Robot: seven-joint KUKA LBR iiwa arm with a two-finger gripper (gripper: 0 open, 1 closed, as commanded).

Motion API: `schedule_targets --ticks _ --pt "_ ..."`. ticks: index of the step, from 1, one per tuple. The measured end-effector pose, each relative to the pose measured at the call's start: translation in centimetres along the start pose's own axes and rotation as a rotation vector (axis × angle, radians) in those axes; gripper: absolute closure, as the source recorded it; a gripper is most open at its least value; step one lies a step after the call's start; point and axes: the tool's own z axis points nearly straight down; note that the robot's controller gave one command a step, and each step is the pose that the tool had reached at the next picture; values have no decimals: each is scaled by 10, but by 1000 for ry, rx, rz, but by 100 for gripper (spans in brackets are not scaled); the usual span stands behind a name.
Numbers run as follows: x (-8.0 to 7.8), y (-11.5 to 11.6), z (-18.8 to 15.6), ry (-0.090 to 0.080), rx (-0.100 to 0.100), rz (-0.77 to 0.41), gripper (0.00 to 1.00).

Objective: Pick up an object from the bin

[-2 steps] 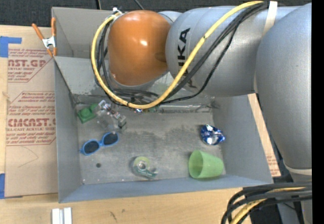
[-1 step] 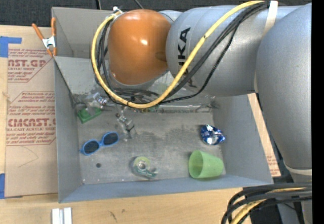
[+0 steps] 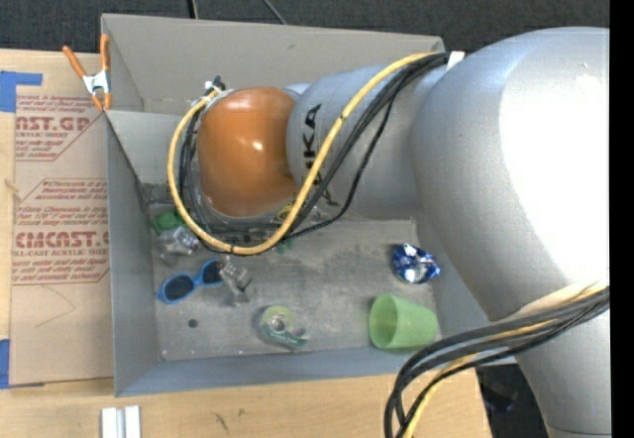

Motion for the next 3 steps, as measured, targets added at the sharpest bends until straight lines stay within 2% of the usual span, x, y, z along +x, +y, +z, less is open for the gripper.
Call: schedule_targets --ticks 1,2,3 --pt "69 23 -46 -4 5 200 0" --pt "-6 27 9 -7 1 256 0" --pt "-5 25 6 -7 4 258 100"
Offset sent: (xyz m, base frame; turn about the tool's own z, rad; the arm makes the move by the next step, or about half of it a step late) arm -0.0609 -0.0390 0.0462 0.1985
